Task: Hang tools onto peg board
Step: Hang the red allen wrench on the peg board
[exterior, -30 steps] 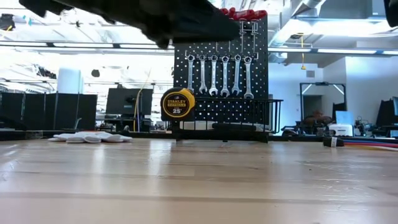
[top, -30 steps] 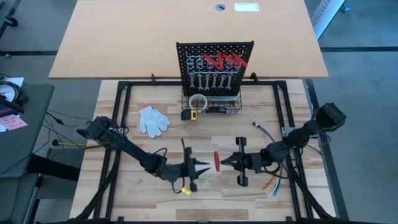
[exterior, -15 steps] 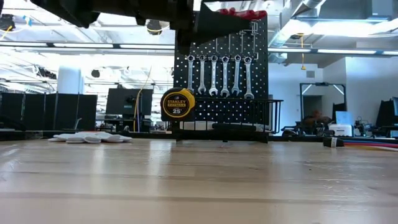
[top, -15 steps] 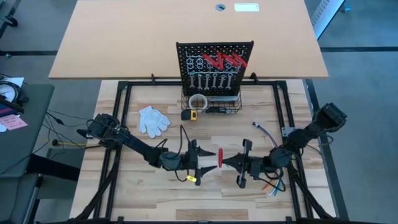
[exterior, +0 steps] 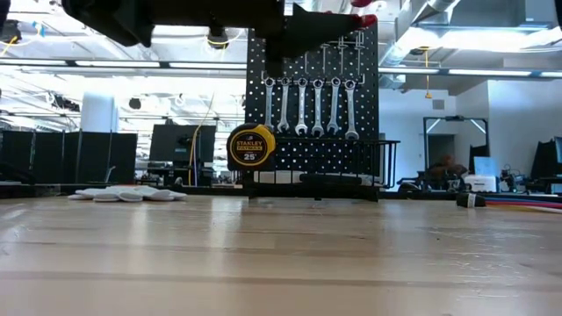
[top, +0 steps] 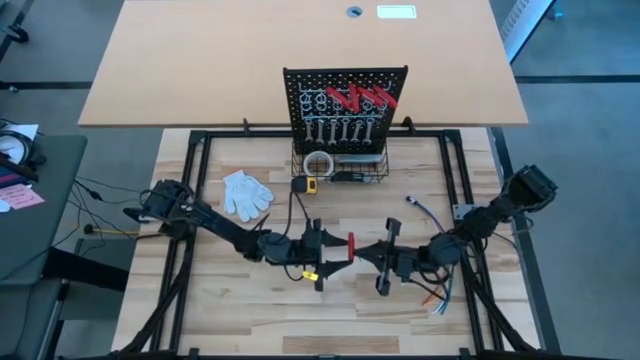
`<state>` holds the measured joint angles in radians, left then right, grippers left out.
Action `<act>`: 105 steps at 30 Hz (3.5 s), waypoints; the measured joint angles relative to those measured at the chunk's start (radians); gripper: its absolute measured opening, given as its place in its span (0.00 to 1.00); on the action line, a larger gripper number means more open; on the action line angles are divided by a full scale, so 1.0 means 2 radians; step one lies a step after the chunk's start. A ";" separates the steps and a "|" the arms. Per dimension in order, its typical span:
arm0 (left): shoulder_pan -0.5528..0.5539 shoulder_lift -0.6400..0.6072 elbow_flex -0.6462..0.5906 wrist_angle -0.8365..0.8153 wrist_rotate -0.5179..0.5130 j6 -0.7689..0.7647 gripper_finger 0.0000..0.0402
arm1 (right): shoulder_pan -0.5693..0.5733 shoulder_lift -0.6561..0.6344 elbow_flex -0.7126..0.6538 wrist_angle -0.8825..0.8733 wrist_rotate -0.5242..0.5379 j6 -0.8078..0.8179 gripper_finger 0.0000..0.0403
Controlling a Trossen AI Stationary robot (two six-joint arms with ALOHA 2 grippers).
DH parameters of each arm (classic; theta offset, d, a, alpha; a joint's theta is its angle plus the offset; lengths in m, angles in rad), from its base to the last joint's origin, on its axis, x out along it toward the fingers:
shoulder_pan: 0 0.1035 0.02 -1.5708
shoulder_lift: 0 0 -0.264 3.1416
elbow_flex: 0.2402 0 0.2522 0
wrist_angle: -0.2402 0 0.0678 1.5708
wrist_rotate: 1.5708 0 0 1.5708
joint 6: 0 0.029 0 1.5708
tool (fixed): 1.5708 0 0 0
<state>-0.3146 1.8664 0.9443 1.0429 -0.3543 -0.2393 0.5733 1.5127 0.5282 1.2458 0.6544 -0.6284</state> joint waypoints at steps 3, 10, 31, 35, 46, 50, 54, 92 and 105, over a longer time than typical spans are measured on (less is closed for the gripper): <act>0.005 0.000 0.000 0.012 0.006 -0.007 0.63 | 0.000 0.000 0.000 -0.007 -0.001 0.000 0.00; 0.025 0.000 0.000 0.006 0.057 -0.022 0.59 | 0.001 0.000 0.000 -0.007 -0.001 0.001 0.00; 0.031 0.000 0.006 -0.005 0.086 -0.020 0.25 | -0.001 0.000 0.016 -0.054 -0.019 -0.008 0.00; 0.029 0.000 0.006 -0.005 0.081 -0.008 0.24 | -0.001 0.000 0.016 -0.059 -0.018 -0.008 0.00; 0.021 -0.002 0.007 -0.056 0.018 0.032 0.23 | 0.013 -0.001 0.016 -0.118 0.070 0.033 0.19; 0.010 -0.026 0.008 -0.130 -0.045 0.057 0.23 | 0.038 -0.013 0.016 -0.139 0.189 0.026 0.38; -0.006 -0.062 0.006 -0.198 -0.140 0.093 0.23 | 0.072 -0.021 0.016 -0.151 0.319 -0.008 0.51; 0.231 -0.133 0.353 -0.342 -0.351 1.003 0.21 | 0.088 -0.034 0.015 -0.183 0.365 0.025 0.50; 0.243 -0.104 0.352 -0.343 -0.347 1.024 0.21 | 0.088 -0.034 0.015 -0.200 0.364 0.037 0.50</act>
<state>0.1705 1.6581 1.6493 0.3567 -1.0477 1.8090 0.7502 1.4456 0.5591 0.8452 1.3830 -0.5541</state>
